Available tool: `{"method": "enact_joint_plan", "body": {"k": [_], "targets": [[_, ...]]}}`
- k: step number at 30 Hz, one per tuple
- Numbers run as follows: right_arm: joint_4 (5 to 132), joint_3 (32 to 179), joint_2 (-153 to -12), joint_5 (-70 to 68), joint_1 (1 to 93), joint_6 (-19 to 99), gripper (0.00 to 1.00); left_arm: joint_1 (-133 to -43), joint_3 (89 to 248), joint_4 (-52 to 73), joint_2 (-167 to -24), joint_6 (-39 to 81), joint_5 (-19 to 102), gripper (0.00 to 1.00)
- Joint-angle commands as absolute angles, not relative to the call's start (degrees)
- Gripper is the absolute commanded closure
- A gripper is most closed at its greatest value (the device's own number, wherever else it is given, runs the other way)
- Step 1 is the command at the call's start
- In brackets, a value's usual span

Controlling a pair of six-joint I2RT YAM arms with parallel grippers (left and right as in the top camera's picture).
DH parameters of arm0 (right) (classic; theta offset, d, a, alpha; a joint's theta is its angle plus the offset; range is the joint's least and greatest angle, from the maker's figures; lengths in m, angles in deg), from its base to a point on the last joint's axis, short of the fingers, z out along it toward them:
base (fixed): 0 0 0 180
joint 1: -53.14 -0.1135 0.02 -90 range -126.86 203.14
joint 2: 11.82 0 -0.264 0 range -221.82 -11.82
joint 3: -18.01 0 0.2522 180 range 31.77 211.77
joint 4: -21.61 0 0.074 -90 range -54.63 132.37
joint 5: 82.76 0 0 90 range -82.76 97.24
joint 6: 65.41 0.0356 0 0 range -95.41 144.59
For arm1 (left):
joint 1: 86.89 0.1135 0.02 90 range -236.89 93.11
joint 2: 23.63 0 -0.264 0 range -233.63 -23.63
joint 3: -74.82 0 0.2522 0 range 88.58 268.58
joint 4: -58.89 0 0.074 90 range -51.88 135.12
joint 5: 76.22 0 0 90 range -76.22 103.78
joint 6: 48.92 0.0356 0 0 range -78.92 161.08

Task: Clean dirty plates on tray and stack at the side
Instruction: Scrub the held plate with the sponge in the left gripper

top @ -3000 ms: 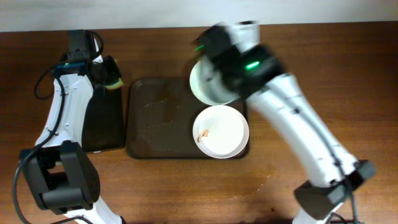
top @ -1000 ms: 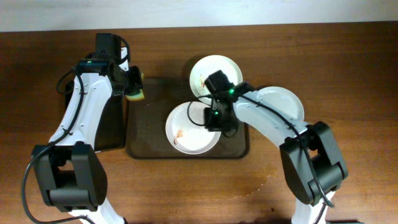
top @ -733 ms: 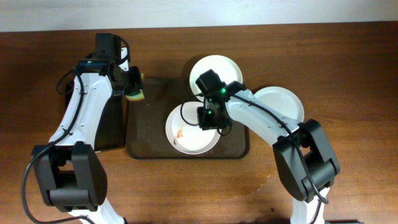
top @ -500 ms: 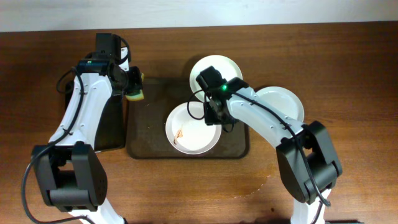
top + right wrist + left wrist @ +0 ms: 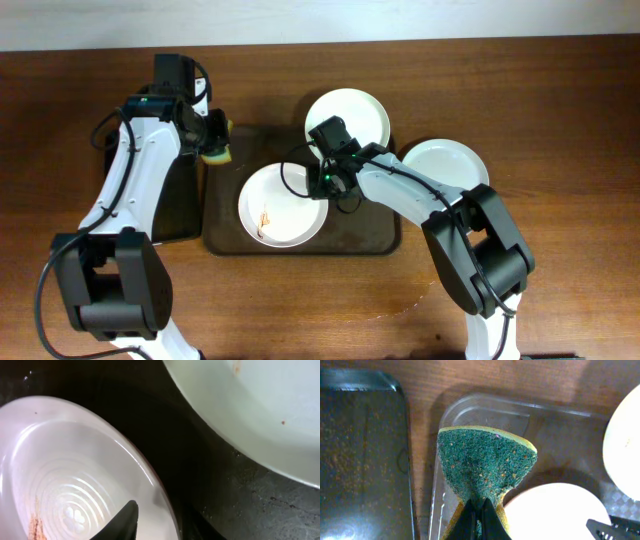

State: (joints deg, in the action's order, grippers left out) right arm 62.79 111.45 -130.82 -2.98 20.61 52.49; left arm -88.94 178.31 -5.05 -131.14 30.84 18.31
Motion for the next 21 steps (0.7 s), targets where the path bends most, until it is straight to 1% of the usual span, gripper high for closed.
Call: {"method": "enact_joint_plan", "body": {"k": [1, 3, 6, 8, 9, 11, 12, 15, 17, 21], "targets": [[68.5, 114.5, -131.5, -0.7, 19.7, 49.9, 0.69, -91.0, 176.3, -8.4, -132.1, 31.8, 19.0, 0.99], [74.1, 115.1, -131.5, -1.2, 19.7, 50.0, 0.68, -92.2, 176.3, -13.4, -131.9, 31.7, 19.9, 0.99], [75.7, 115.1, -131.5, -2.2, 19.7, 51.7, 0.69, -93.9, 176.3, -19.6, -131.9, 28.9, 21.9, 0.99], [75.6, 115.1, -131.5, -1.9, 19.7, 53.5, 0.75, -95.3, 175.0, -19.9, -131.9, 25.3, 21.9, 0.99], [75.1, 115.0, -131.5, -1.1, 19.7, 55.5, 0.82, -96.1, 172.9, -18.2, -131.9, 23.7, 21.9, 0.99], [73.4, 114.9, -132.0, -1.1, 19.4, 58.7, 0.94, -97.0, 168.7, -13.6, -131.9, 21.5, 21.9, 0.99], [71.9, 114.9, -132.9, -1.1, 18.9, 60.8, 0.96, -97.2, 166.9, -10.5, -131.9, 21.3, 21.9, 0.99], [69.0, 114.9, -134.7, -1.1, 18.3, 63.2, 0.96, -97.2, 163.9, 0.0, -131.9, 21.4, 19.9, 0.99], [68.0, 114.9, -134.7, -1.1, 18.4, 63.9, 0.96, -97.2, 162.9, 4.1, -132.1, 21.4, 18.8, 0.99], [68.0, 114.9, -134.7, -1.1, 18.4, 63.9, 0.96, -97.4, 160.7, 6.5, -134.4, 21.4, 13.0, 0.99]]}}
